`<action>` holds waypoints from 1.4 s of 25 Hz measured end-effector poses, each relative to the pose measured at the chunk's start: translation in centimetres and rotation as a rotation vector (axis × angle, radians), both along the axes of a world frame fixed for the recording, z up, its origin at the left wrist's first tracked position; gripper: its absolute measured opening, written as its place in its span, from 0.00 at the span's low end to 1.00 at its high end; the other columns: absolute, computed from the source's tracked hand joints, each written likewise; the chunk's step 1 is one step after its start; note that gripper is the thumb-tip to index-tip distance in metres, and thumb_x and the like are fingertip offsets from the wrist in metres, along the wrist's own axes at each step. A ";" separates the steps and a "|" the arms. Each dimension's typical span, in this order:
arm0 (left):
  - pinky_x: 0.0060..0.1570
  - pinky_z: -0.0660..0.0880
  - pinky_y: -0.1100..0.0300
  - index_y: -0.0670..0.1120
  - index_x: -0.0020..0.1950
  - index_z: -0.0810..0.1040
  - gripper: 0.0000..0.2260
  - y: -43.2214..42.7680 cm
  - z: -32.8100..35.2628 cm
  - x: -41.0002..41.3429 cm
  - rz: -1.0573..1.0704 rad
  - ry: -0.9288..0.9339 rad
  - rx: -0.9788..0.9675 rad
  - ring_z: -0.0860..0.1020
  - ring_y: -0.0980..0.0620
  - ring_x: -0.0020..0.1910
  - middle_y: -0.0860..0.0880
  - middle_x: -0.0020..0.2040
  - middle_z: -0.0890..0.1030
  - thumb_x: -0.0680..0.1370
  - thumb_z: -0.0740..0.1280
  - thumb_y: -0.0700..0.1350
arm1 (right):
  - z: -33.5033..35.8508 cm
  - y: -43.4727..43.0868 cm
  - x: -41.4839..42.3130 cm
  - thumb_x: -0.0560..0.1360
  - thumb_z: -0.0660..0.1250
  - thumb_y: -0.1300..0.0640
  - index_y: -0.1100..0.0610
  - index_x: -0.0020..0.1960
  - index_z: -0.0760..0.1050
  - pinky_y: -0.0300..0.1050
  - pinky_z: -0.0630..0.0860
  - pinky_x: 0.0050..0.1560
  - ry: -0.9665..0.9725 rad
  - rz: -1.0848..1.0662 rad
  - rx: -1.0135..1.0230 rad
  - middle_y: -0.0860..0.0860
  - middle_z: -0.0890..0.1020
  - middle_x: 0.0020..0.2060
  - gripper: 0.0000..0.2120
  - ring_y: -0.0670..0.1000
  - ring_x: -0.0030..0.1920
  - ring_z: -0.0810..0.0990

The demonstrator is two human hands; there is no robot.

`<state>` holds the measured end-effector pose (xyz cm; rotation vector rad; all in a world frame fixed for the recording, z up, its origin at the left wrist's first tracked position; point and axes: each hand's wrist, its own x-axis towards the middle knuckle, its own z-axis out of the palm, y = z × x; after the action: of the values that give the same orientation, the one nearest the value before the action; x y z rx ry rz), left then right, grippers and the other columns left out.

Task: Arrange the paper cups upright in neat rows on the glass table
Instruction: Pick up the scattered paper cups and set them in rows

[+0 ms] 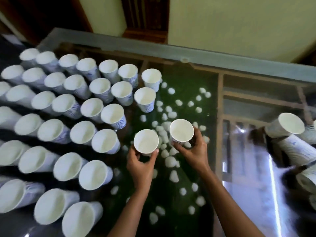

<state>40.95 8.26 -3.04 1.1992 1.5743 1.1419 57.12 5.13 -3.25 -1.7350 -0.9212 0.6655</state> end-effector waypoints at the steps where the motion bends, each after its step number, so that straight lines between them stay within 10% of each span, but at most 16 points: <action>1: 0.58 0.75 0.50 0.41 0.60 0.74 0.29 -0.2 -0.1 -0.6 0.024 -0.001 -0.007 0.78 0.46 0.56 0.42 0.58 0.78 0.62 0.79 0.40 | 0.3 0.9 -1.1 0.61 0.79 0.51 0.39 0.59 0.68 0.32 0.75 0.53 0.006 0.050 -0.006 0.40 0.78 0.54 0.31 0.39 0.55 0.77; 18: 0.61 0.69 0.59 0.35 0.64 0.71 0.30 -1.7 -0.5 -2.4 0.080 -0.028 -0.009 0.73 0.50 0.61 0.40 0.62 0.75 0.65 0.77 0.38 | 1.1 6.9 -5.8 0.65 0.77 0.58 0.59 0.71 0.62 0.45 0.74 0.62 -0.019 0.323 -0.060 0.54 0.75 0.64 0.39 0.49 0.62 0.75; 26: 0.54 0.73 0.65 0.43 0.64 0.72 0.27 -7.6 1.8 -1.1 0.060 0.042 -0.035 0.75 0.54 0.57 0.46 0.61 0.76 0.68 0.75 0.40 | 1.8 -3.3 -1.6 0.65 0.76 0.55 0.54 0.68 0.65 0.47 0.75 0.62 0.082 0.136 -0.096 0.52 0.76 0.62 0.35 0.46 0.60 0.76; 35: 0.50 0.73 0.64 0.44 0.60 0.75 0.22 -12.3 3.2 11.6 -0.526 0.132 0.073 0.76 0.54 0.53 0.47 0.56 0.78 0.67 0.75 0.42 | 3.2 -15.7 8.9 0.66 0.75 0.64 0.55 0.61 0.71 0.44 0.77 0.57 0.192 -0.433 0.040 0.55 0.79 0.54 0.26 0.49 0.53 0.79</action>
<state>52.57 -4.02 0.19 1.6420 1.2068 0.7903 65.99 -10.62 -0.06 -1.7255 -0.4026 0.5101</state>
